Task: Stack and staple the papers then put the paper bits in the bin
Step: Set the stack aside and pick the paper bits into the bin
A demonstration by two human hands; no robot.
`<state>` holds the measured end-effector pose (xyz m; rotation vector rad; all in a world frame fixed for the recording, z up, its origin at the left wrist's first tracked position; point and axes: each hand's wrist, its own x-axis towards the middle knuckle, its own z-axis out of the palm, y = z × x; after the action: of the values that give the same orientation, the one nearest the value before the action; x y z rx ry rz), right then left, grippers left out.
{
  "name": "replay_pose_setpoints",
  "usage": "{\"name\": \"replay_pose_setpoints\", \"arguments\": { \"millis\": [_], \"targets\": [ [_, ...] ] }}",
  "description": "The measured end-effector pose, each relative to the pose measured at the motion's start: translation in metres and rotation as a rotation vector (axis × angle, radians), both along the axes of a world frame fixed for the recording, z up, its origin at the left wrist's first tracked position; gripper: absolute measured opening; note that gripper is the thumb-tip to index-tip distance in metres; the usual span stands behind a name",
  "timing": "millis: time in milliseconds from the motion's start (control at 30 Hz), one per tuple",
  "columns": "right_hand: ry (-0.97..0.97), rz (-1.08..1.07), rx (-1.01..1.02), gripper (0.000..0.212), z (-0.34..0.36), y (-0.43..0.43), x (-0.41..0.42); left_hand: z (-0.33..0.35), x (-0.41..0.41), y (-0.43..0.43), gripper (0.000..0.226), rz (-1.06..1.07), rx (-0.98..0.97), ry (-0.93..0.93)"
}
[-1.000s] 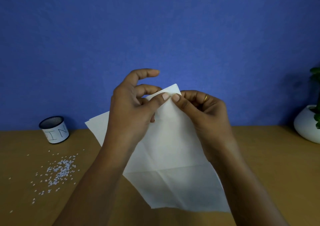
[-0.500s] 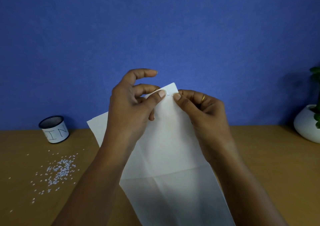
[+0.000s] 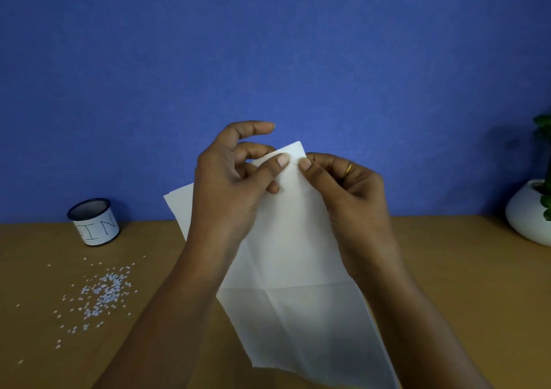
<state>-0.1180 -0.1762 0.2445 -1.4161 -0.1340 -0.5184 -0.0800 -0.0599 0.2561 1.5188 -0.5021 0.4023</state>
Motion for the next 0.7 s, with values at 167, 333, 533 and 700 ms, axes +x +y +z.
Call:
{"name": "replay_pose_setpoints", "arguments": {
  "millis": [167, 333, 533, 700],
  "targets": [
    [-0.036, -0.080, 0.053, 0.014, -0.001, 0.001, 0.005, -0.020, 0.004, -0.009, 0.029, 0.053, -0.117, 0.008],
    [-0.096, -0.211, 0.008, 0.014, -0.009, 0.009, 0.015, -0.041, -0.001, -0.020, 0.026, 0.117, -0.168, 0.007],
    [-0.124, -0.198, -0.055, 0.016, -0.025, 0.027, 0.023, -0.057, -0.003, -0.031, 0.028, -0.031, -0.241, 0.099],
    [-0.109, -0.133, -0.197, 0.025, -0.043, 0.035, 0.029, -0.057, 0.005, -0.026, 0.021, -0.043, -0.362, 0.093]
  ]
}}
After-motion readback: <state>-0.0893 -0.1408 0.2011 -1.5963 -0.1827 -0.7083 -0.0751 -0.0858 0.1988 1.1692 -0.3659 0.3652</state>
